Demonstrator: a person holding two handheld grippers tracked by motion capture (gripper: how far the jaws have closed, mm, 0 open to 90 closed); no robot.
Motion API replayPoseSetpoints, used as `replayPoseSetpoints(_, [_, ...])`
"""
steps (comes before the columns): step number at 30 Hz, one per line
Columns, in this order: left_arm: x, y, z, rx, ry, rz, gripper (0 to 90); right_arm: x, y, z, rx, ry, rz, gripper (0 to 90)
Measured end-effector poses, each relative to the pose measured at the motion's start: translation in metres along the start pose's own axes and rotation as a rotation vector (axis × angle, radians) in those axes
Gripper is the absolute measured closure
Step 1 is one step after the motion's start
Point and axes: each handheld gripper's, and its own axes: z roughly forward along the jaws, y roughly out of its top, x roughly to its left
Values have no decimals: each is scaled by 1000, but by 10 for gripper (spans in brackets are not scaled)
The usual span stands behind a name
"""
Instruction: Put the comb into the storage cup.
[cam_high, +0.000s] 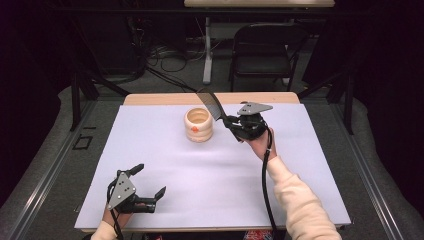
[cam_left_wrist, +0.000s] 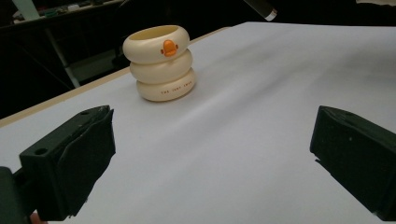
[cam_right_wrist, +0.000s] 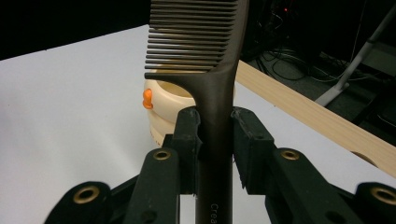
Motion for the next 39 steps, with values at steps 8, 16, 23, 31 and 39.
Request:
replayPoseSetpoints(8, [0, 0, 0, -1, 1, -4, 1, 2, 4, 8, 4, 0, -9, 722])
replayPoseSetpoints(16, [0, 0, 0, -2, -1, -1, 1, 2, 6, 13, -9, 2, -10, 722])
replayPoseSetpoints(23, [0, 0, 0, -1, 0, 0, 1, 3, 9, 18, -29, 0, -9, 722])
replayPoseSetpoints(31, [0, 0, 0, -1, 1, -2, 1, 7, 14, 25, -46, 5, -14, 722])
replayPoseSetpoints(39, [0, 0, 0, -1, 2, 0, 1, 11, 21, 31, -62, 10, -18, 722])
